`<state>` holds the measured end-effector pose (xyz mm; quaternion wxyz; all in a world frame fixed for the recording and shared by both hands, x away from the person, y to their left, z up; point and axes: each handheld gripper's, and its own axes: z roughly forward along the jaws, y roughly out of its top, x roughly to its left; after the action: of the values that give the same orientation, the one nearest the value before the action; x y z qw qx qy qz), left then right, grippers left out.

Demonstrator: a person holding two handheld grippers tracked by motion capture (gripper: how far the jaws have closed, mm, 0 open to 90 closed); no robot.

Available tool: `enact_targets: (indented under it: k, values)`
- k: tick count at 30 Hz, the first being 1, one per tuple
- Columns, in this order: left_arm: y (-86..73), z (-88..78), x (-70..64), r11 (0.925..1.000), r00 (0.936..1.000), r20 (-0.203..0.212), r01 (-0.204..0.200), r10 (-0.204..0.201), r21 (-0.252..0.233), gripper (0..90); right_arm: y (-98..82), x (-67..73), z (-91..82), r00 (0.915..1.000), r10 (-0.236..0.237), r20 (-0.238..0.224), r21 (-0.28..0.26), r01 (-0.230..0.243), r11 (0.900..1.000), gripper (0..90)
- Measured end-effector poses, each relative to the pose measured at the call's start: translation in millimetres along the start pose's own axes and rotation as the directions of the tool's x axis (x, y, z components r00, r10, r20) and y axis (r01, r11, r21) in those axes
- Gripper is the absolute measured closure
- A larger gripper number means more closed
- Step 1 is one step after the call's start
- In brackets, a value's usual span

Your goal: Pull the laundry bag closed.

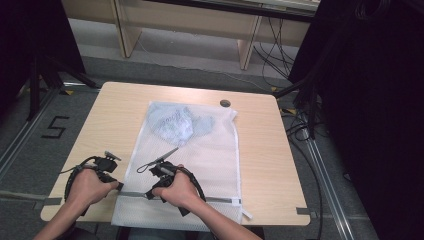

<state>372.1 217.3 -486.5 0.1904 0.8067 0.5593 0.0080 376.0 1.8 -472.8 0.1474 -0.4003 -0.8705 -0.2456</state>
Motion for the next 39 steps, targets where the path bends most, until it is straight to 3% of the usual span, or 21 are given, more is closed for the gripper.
enact_targets:
  k: [3, 7, 8, 10, 12, 13, 16, 17, 22, 23, 24, 27, 29, 30, 39]
  values:
    - [0.0, 0.0, 0.0, 1.0000, 1.0000, 0.000, 0.000, 0.000, 0.000, 89.8, 0.3, -1.9, 0.0, 0.9995, -0.032, -0.004, -0.013, 0.032, 0.999, 87.0]
    - [-0.1, 0.0, 0.1, 1.0000, 1.0000, 0.001, 0.000, 0.000, 0.000, 89.8, -0.4, -1.0, -1.2, 0.9999, -0.004, 0.012, 0.008, 0.004, 1.000, 87.0]
    - [0.0, 0.0, 0.1, 1.0000, 1.0000, 0.000, 0.000, 0.000, 0.000, 89.8, -1.4, -3.6, -0.4, 0.9991, -0.040, 0.015, -0.006, 0.040, 0.999, 87.0]
    - [-0.1, 0.0, 0.1, 1.0000, 1.0000, 0.001, 0.000, 0.000, -0.001, 89.8, -2.0, -2.1, -1.1, 0.9996, -0.025, 0.016, -0.002, 0.025, 1.000, 87.0]
    - [-0.1, 0.0, 0.1, 1.0000, 1.0000, 0.001, 0.000, 0.000, -0.001, 89.8, -1.4, -3.2, -2.3, 0.9990, -0.045, 0.004, -0.001, 0.045, 0.999, 87.0]
    - [0.0, 0.0, 0.0, 1.0000, 1.0000, 0.000, 0.000, 0.000, 0.000, 89.8, -2.2, -1.5, -3.5, 1.0000, -0.006, 0.005, 0.010, 0.006, 1.000, 87.0]
    - [0.0, 0.0, -0.1, 1.0000, 1.0000, -0.001, -0.001, 0.001, 0.000, 89.8, -2.6, -1.7, -4.4, 1.0000, -0.003, 0.008, 0.010, 0.003, 1.000, 87.0]
    - [-0.1, 0.0, -0.2, 1.0000, 1.0000, -0.001, -0.001, 0.001, 0.000, 89.8, -2.6, -3.3, -4.4, 0.9995, -0.030, 0.012, 0.003, 0.030, 1.000, 87.0]
    - [-0.1, 0.0, 0.0, 1.0000, 1.0000, 0.000, 0.000, 0.000, -0.001, 89.8, -3.9, -2.5, -5.0, 0.9999, 0.014, 0.001, 0.008, -0.014, 1.000, 87.0]
    - [-0.1, 0.0, 0.0, 1.0000, 1.0000, 0.000, 0.000, 0.000, -0.001, 89.8, -3.9, -2.5, -5.0, 0.9999, 0.014, 0.001, 0.008, -0.014, 1.000, 87.0]
    - [0.0, 0.0, 0.0, 1.0000, 1.0000, 0.000, 0.000, 0.000, 0.000, 89.9, -4.9, -5.7, -4.0, 0.9995, -0.026, 0.015, 0.002, 0.026, 1.000, 87.0]
    - [0.0, 0.0, 0.0, 1.0000, 1.0000, 0.000, 0.000, 0.000, 0.000, 89.8, -4.6, -5.5, -6.1, 0.9998, -0.021, 0.008, 0.008, 0.021, 1.000, 87.0]
    - [0.1, 0.0, -0.1, 1.0000, 1.0000, -0.001, -0.001, 0.001, 0.001, 89.8, -5.0, -4.3, -7.1, 0.9999, 0.012, 0.011, 0.020, -0.012, 1.000, 87.0]
    - [0.1, 0.0, 0.0, 1.0000, 1.0000, 0.000, 0.000, 0.000, 0.000, 89.8, -4.9, -4.7, -7.2, 0.9997, 0.015, -0.017, 0.020, -0.015, 1.000, 87.0]
    - [0.0, 0.0, -0.1, 1.0000, 1.0000, 0.000, -0.001, 0.001, 0.000, 89.8, -6.5, -8.6, -6.8, 0.9998, -0.018, -0.002, 0.011, 0.018, 1.000, 86.9]
